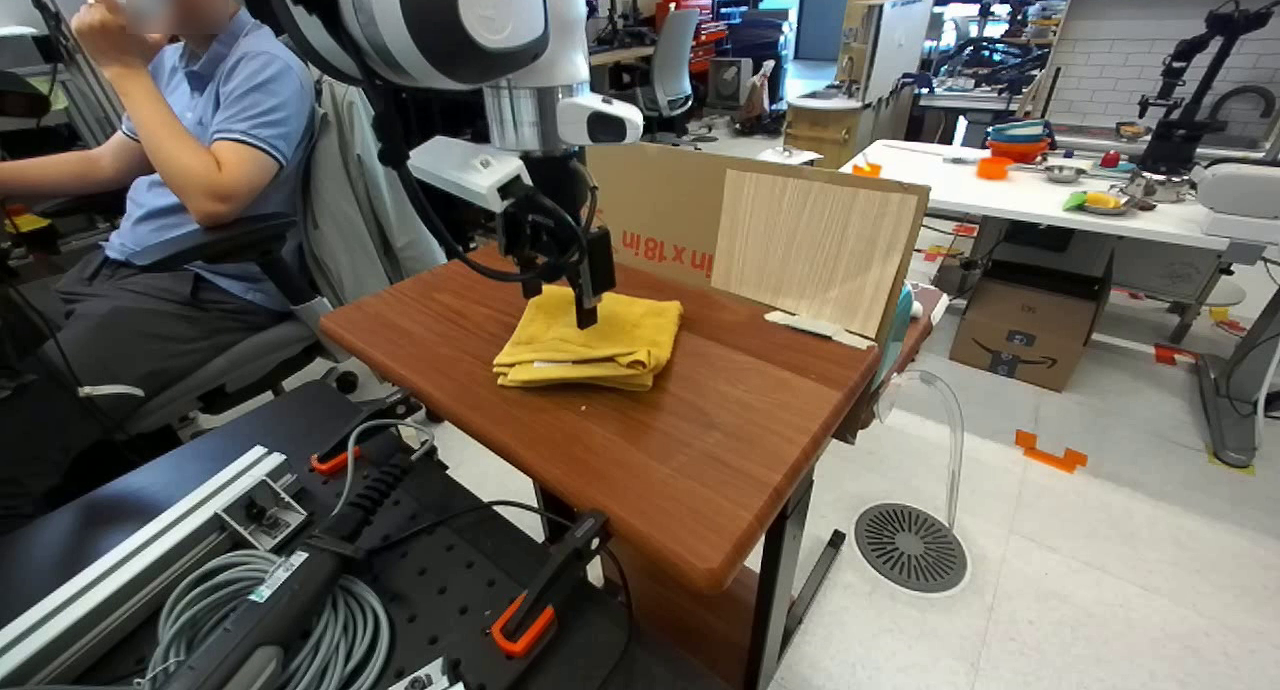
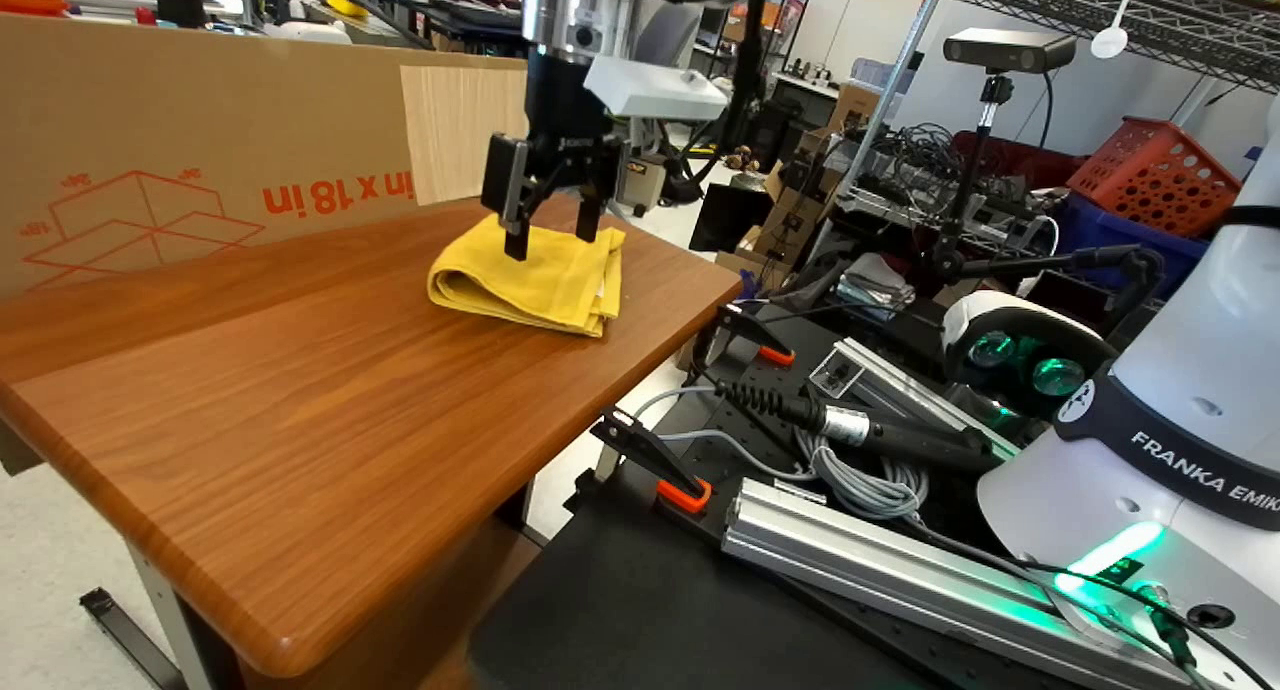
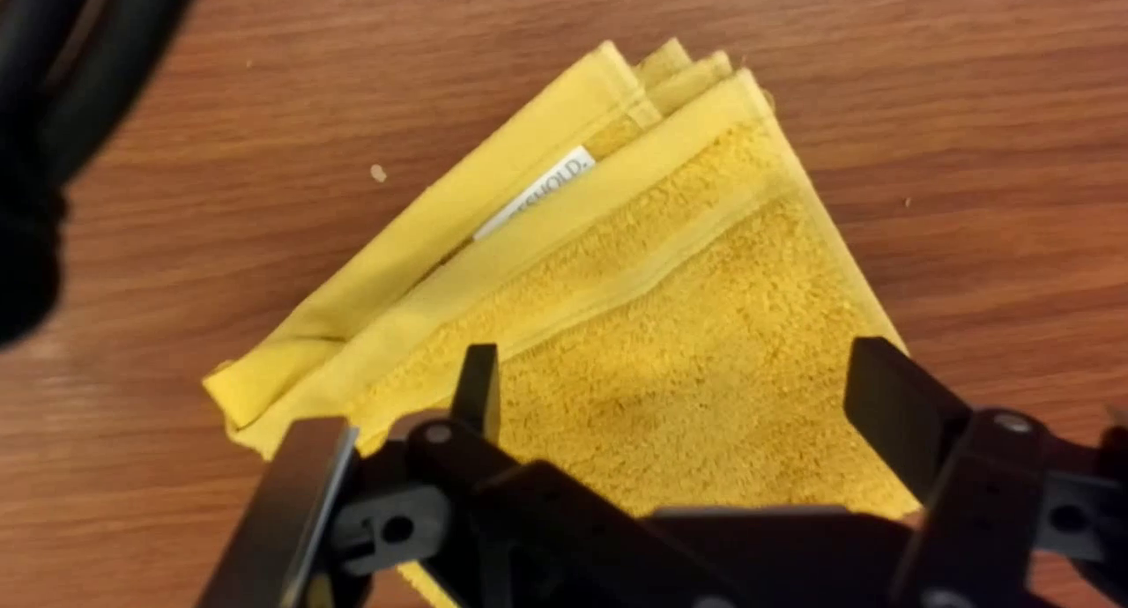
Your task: Use the towel to wipe the desk
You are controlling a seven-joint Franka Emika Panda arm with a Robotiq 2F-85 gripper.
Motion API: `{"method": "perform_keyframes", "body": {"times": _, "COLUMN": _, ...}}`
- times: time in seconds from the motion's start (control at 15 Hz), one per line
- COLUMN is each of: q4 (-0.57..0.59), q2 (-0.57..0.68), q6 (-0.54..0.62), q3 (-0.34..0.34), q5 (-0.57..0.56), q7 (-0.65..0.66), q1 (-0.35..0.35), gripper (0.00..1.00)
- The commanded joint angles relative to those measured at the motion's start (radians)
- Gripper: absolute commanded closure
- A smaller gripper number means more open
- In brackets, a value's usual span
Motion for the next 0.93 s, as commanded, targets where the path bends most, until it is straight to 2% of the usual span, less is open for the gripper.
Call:
{"method": "perform_keyframes", "body": {"times": 0.0, "q4": 0.094, "q2": 0.128, "q6": 0.027, "q3": -0.029, "q5": -0.035, "q7": 0.132, "q1": 0.054, "gripper": 0.00}}
{"method": "perform_keyframes", "body": {"times": 0.27, "q4": 0.159, "q2": 0.200, "q6": 0.015, "q3": -0.045, "q5": -0.028, "q7": 0.207, "q1": 0.103, "gripper": 0.00}}
{"method": "perform_keyframes", "body": {"times": 0.87, "q4": 0.247, "q2": 0.215, "q6": -0.006, "q3": -0.023, "q5": -0.002, "q7": 0.290, "q1": 0.188, "gripper": 0.00}}
